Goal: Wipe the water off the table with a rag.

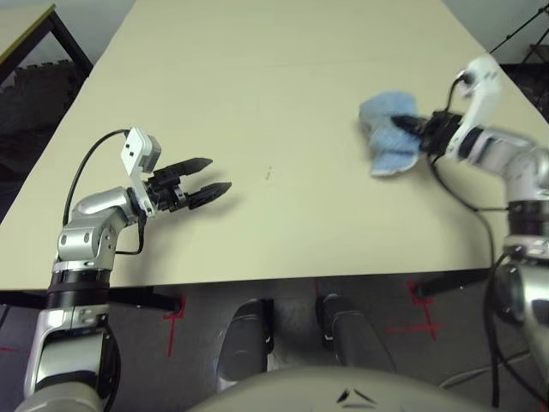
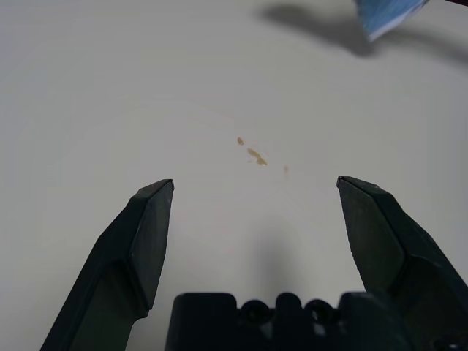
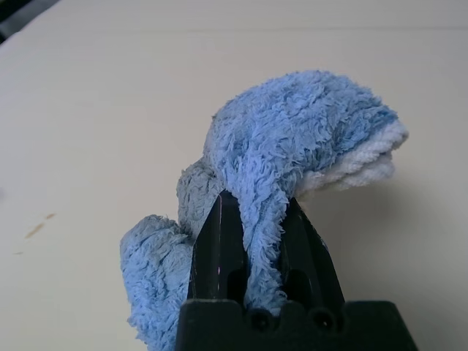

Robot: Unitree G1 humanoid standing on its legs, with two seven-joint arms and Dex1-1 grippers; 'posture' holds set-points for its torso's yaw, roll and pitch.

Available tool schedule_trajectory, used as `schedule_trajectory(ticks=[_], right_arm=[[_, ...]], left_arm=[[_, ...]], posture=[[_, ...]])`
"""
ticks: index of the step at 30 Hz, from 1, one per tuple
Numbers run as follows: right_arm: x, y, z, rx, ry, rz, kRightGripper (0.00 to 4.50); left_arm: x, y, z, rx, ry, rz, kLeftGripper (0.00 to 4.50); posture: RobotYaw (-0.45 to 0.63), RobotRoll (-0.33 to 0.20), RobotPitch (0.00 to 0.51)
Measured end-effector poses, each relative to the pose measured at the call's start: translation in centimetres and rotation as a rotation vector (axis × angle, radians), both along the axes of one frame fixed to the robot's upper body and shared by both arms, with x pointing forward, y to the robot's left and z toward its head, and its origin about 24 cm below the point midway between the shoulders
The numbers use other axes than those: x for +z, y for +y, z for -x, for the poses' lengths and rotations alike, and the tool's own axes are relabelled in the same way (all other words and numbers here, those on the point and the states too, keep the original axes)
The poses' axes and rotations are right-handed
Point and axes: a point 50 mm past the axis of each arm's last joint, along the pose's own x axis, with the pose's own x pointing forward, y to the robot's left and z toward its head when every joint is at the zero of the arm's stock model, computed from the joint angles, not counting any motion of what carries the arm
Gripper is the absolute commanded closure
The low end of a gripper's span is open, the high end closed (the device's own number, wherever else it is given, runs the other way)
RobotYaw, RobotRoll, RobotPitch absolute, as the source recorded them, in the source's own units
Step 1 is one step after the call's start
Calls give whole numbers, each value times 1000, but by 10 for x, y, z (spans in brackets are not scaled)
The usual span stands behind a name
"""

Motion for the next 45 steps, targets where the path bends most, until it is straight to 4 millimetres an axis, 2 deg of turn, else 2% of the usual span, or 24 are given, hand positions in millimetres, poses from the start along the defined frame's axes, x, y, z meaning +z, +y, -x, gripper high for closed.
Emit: schedule_trajectory(ticks=[3, 6, 10, 16, 26, 30, 37, 38, 45], right_arm=[[-5, -15, 1, -23, 30, 14, 4306], [-23, -25, -1, -46, 90, 27, 4307], [-45, -32, -4, -72, 144, 47, 4312], [-66, -39, -9, -121, 149, 139, 4314], [-72, -52, -14, -205, 90, 303, 4315], [-76, -54, -14, -224, 91, 387, 2967], [-70, -61, -12, -246, 64, 423, 246], [-67, -63, -11, -248, 58, 422, 59], [-39, -82, -3, -313, -67, 358, 59]], left_arm=[[0, -1, 0, -2, -4, 5, 0], [0, -3, -1, -6, -8, 11, 0], [0, -3, -1, -6, -10, 11, 0], [0, -3, -1, -6, -10, 10, 0], [1, 1, 0, 0, -1, -6, 0], [2, 1, 0, 0, -1, -7, 0], [3, 1, -1, 2, -7, -8, 0], [3, 1, -1, 4, -8, -8, 0], [17, 10, -6, 94, -84, 3, 0]], posture=[[-91, 0, 150], [-90, 0, 149], [-83, 0, 149], [-71, 0, 151], [-71, 0, 154], [-72, 0, 153], [-65, 0, 150], [-64, 0, 149], [-63, 0, 148]])
